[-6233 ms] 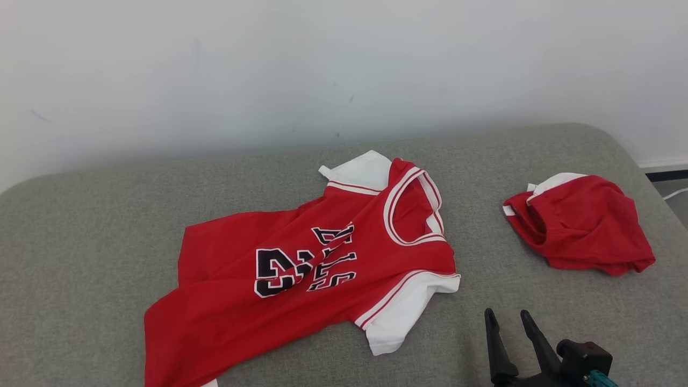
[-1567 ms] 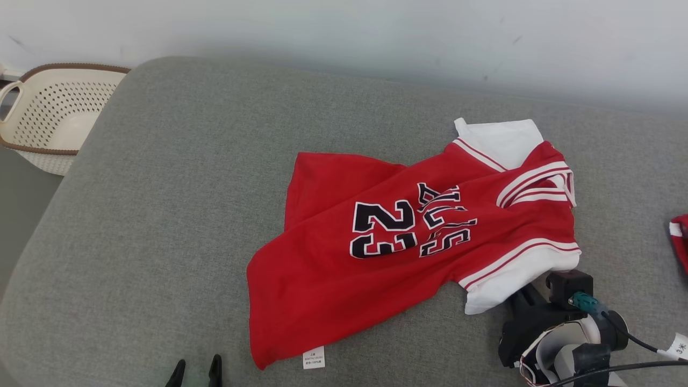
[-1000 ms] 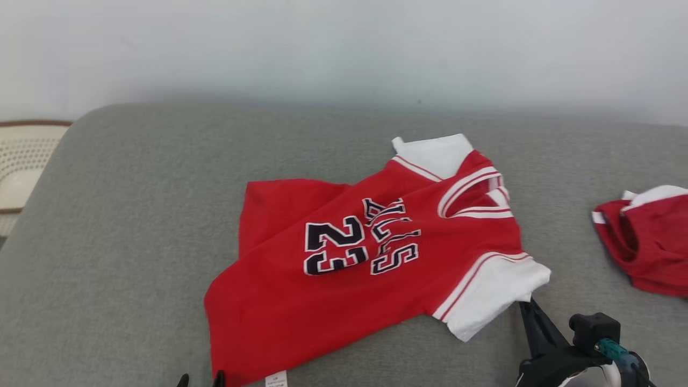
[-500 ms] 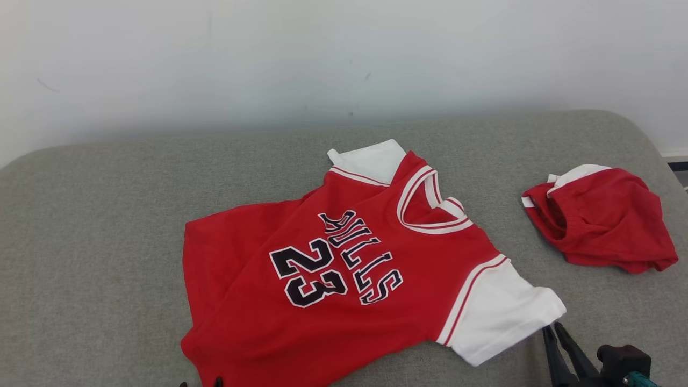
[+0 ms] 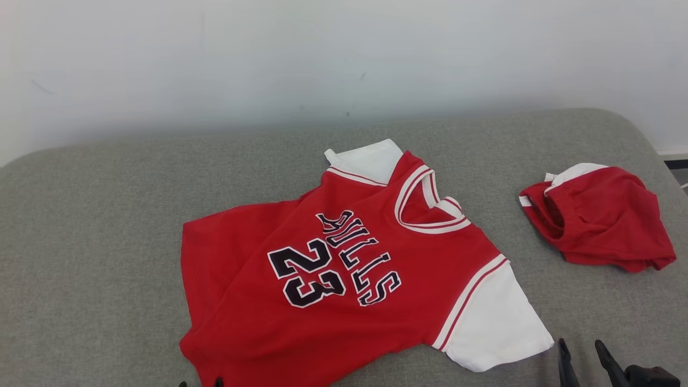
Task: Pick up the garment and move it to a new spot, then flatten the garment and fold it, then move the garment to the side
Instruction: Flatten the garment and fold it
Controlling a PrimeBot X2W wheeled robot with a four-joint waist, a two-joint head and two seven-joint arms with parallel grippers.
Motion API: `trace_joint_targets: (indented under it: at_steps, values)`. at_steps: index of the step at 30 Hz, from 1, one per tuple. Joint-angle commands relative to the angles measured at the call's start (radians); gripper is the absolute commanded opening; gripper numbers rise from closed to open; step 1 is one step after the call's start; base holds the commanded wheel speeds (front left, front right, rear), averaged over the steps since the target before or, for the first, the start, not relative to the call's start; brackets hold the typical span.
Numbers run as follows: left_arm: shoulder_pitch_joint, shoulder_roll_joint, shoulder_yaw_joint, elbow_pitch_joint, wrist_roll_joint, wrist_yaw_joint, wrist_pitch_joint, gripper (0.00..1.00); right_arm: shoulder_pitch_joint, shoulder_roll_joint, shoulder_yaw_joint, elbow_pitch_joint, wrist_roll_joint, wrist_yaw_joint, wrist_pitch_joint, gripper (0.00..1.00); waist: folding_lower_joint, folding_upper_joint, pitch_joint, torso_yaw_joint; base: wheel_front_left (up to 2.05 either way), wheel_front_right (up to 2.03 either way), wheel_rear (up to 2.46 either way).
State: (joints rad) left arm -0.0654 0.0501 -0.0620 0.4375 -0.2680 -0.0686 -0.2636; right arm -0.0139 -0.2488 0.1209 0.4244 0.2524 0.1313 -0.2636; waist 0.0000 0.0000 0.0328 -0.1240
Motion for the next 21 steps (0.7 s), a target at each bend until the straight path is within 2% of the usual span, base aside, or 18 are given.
trace_joint_targets:
  at_steps: [1,10,21]
  values:
    - [0.001,0.001,0.006,-0.001,0.01,0.005,-0.001,1.0,-0.005,0.006,-0.002,-0.008,-0.007,-0.001,-0.001,1.0,0.0,0.0,-0.001,0.007,0.0,0.0,0.0]
    - [0.034,0.001,0.013,-0.027,0.044,0.025,-0.001,1.0,-0.01,0.042,-0.033,-0.039,-0.041,-0.001,-0.001,1.0,0.0,0.0,-0.036,0.053,0.0,0.0,0.0]
    - [0.101,0.0,0.04,-0.183,0.129,0.048,-0.001,1.0,0.009,0.098,-0.055,-0.124,-0.069,-0.001,-0.001,1.0,0.0,0.0,-0.093,0.073,0.0,0.0,0.0]
